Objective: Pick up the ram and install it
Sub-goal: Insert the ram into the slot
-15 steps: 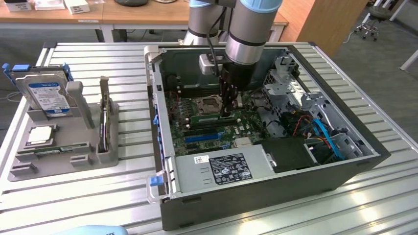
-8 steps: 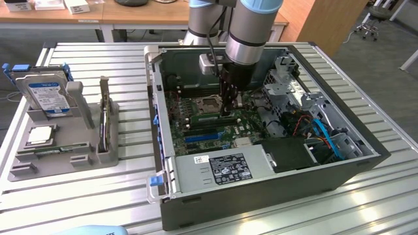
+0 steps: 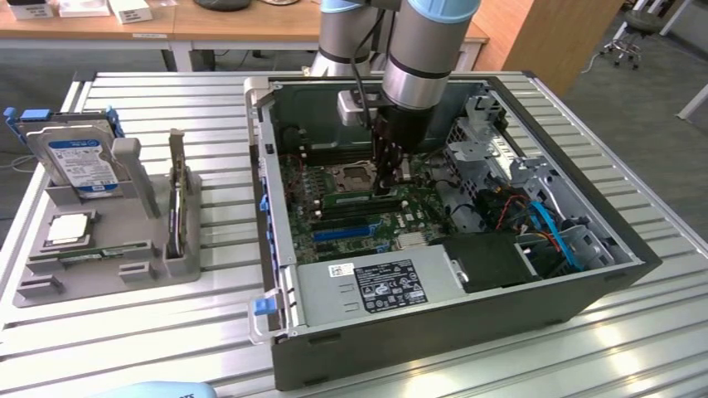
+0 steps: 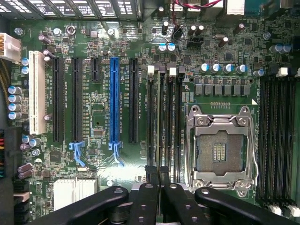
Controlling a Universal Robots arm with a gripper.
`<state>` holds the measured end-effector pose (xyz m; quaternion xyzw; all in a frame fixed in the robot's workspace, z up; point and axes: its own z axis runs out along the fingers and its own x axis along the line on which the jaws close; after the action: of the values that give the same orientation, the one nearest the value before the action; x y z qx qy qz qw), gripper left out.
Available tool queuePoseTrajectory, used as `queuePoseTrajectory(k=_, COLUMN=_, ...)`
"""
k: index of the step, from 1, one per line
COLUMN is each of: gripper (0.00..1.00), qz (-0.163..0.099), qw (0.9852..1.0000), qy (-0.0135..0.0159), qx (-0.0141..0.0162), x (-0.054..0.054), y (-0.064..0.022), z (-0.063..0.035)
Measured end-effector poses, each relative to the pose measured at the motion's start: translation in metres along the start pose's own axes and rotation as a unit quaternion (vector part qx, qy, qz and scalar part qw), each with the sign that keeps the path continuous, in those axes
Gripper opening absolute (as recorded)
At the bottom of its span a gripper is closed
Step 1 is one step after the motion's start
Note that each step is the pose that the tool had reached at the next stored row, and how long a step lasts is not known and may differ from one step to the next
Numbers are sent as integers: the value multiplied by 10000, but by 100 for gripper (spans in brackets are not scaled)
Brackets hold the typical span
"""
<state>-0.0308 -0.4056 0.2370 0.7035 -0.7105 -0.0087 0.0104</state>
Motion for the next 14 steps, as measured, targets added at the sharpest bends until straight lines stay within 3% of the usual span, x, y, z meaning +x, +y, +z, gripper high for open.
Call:
queuePoseTrajectory(k=12, gripper=12, qz=0, qw=10000, qy=-4, qx=0, x=22, y=0, z=-1)
queuePoseTrajectory(k=14, gripper=12, qz=-1, qw=10000, qy=-28, qx=3, x=24, y=0, z=-2)
